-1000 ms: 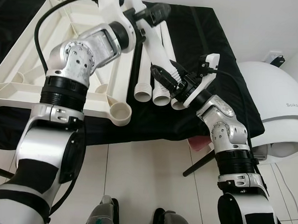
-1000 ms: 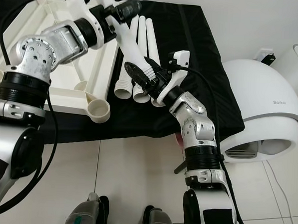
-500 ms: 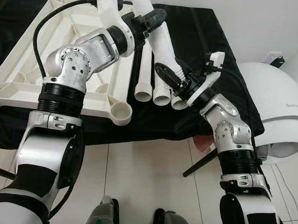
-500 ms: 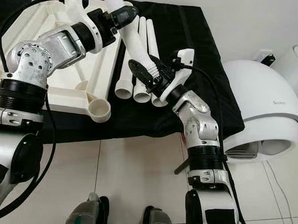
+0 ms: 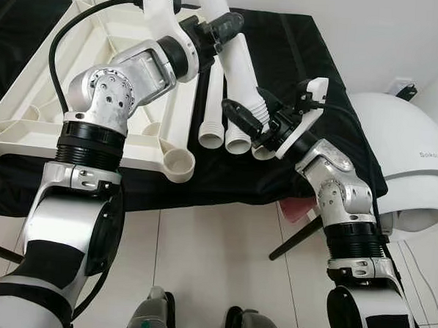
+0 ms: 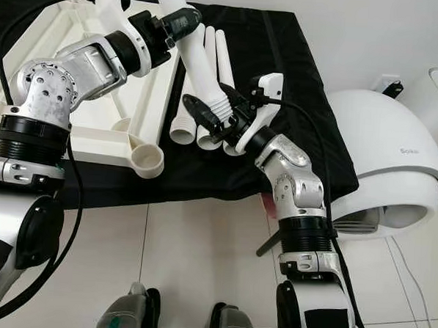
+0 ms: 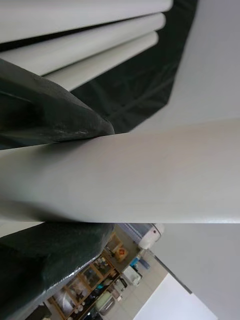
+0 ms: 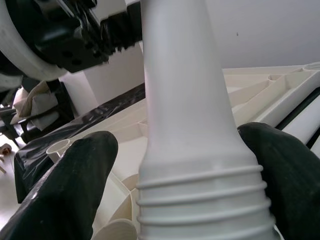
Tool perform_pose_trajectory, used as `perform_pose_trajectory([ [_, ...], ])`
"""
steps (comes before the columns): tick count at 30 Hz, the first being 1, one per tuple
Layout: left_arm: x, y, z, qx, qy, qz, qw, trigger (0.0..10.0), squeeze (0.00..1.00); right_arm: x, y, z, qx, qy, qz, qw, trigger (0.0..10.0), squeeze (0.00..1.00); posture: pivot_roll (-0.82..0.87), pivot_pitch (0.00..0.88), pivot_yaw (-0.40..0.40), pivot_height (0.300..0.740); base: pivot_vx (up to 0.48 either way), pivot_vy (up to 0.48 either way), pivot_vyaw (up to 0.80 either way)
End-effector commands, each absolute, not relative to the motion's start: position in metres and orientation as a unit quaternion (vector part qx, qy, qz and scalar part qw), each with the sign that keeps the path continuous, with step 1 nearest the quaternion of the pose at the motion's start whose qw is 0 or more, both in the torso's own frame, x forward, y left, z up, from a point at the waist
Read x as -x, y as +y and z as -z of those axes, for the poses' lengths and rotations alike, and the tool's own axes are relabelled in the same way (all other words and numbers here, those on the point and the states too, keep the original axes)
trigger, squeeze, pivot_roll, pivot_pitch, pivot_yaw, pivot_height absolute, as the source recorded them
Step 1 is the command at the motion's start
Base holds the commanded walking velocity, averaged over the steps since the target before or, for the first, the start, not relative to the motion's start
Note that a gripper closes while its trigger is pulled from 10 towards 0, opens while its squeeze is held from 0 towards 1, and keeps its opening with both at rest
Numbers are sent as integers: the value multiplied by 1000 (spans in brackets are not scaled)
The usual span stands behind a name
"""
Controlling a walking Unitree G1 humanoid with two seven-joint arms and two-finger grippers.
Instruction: Building children table
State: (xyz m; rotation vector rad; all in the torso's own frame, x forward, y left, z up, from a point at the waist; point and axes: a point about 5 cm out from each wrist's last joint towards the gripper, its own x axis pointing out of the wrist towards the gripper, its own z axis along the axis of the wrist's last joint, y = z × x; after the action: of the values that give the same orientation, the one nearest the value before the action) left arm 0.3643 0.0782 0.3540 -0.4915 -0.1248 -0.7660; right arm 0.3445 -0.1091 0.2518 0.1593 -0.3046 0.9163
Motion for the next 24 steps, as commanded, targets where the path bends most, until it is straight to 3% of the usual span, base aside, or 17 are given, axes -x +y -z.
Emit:
perform_pose_trajectory([
  [1,-347,69,-367,201,-118,502,833,10000,0,-343,-110,-252,-72,-143,-448,879,10000,1000,-3,139,4,740,0,0,0],
  [3,-344,68,-368,190,-126,507,832,10000,0,-343,-110,-253,-68,-141,-448,880,10000,1000,-2,140,1,740,0,0,0],
  [4,-336,62,-370,146,-146,520,829,10000,0,-346,-112,-257,-50,-130,-450,882,10000,573,-6,139,-2,740,0,0,0],
  [5,-332,60,-370,125,-156,526,827,10000,0,-347,-113,-259,-40,-124,-454,881,10000,0,-9,139,-5,740,0,0,0],
  [24,-315,31,-325,1,-129,557,820,10000,0,-355,-110,-289,13,-86,-490,867,10000,0,-18,125,-31,740,0,0,0],
])
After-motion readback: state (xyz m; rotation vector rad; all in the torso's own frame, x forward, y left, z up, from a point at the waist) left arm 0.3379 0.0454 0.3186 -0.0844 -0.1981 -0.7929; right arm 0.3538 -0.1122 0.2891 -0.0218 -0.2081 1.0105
